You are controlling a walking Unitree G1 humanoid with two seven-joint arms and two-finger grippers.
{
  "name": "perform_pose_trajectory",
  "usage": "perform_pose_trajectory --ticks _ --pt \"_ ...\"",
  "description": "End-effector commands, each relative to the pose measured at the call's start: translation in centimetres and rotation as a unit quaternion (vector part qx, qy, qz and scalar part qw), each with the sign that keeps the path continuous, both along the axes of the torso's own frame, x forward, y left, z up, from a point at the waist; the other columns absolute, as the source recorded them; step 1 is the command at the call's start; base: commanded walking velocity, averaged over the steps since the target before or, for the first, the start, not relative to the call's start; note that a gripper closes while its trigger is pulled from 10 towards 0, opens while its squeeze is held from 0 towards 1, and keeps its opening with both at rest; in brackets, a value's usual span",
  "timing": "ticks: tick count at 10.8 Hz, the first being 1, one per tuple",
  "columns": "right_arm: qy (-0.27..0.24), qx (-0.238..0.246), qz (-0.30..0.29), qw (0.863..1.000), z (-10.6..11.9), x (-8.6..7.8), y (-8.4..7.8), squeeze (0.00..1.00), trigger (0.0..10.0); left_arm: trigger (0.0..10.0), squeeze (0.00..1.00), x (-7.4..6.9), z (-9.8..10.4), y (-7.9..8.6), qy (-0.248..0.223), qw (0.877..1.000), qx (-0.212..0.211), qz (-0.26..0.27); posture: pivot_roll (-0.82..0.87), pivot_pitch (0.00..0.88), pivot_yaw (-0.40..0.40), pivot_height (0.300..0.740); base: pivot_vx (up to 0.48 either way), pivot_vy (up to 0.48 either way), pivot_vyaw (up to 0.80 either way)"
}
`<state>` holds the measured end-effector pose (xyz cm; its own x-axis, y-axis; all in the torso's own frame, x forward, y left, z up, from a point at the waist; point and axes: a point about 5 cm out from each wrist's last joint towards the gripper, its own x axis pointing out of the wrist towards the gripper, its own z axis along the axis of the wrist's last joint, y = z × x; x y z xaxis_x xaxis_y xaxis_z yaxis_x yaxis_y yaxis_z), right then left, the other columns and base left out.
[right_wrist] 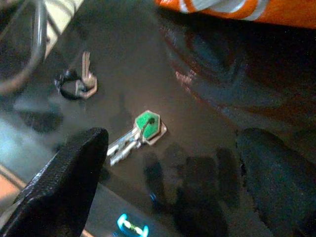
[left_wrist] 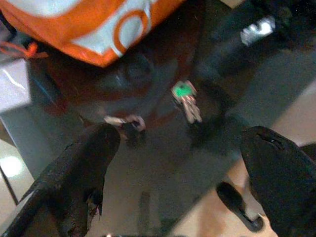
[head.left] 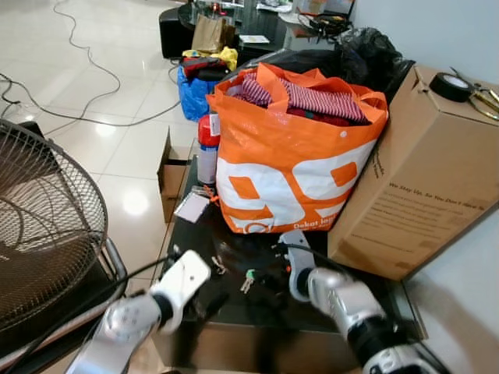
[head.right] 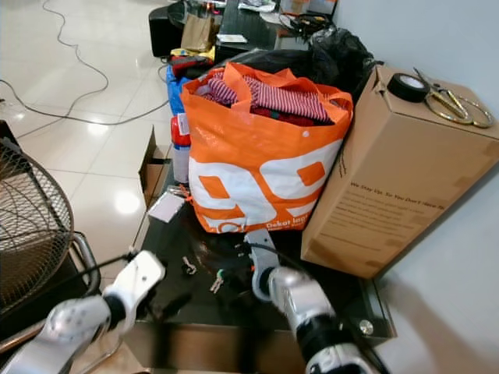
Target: Hang keys on a hook
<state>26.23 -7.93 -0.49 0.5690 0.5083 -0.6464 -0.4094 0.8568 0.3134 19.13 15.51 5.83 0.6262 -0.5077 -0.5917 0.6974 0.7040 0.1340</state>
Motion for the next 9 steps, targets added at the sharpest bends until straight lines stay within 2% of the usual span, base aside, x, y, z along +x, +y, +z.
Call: perform_pose_trajectory --ticks 1,4,6,7,8,9 --pt "-0.009 0.011 -0.026 1.0 -0.4 -0.2 0.1 0.0 10.0 10.0 0.0 -0.4 0.7 0.0 -0.005 1.0 0.002 0.002 -0.03 0.037 -0.164 0.74 0.0 0.0 0.0" --pt "-0.012 0.029 -0.035 0.999 -0.8 -1.0 2.4 0.0 10.0 10.0 0.0 -2.1 1.7 1.0 -0.001 1.0 0.009 0.019 0.02 0.085 -0.169 0.74 0.0 0.0 0.0" --pt "-0.045 0.032 -0.024 0.998 -0.8 -1.6 4.6 0.0 10.0 10.0 0.0 -2.9 2.3 1.6 0.004 1.0 0.018 0.022 0.04 0.103 -0.161 0.74 0.0 0.0 0.0" --pt "-0.062 -0.017 -0.011 0.998 -1.3 -1.9 5.1 0.0 8.9 10.0 0.0 -3.1 2.6 1.9 0.006 0.999 0.023 0.022 0.05 0.114 -0.154 0.74 0.0 0.0 0.0" --pt "-0.062 -0.027 -0.015 0.998 -1.5 -2.0 5.4 0.0 4.3 10.0 0.0 -3.2 2.9 2.1 0.007 0.999 0.025 0.022 0.05 0.121 -0.151 0.74 0.0 0.0 0.0" --pt "-0.058 -0.018 -0.01 0.998 -1.5 -2.1 5.8 0.0 2.4 10.0 0.0 -3.2 3.1 2.1 0.008 0.999 0.025 0.022 0.05 0.127 -0.147 0.74 0.0 0.0 0.0"
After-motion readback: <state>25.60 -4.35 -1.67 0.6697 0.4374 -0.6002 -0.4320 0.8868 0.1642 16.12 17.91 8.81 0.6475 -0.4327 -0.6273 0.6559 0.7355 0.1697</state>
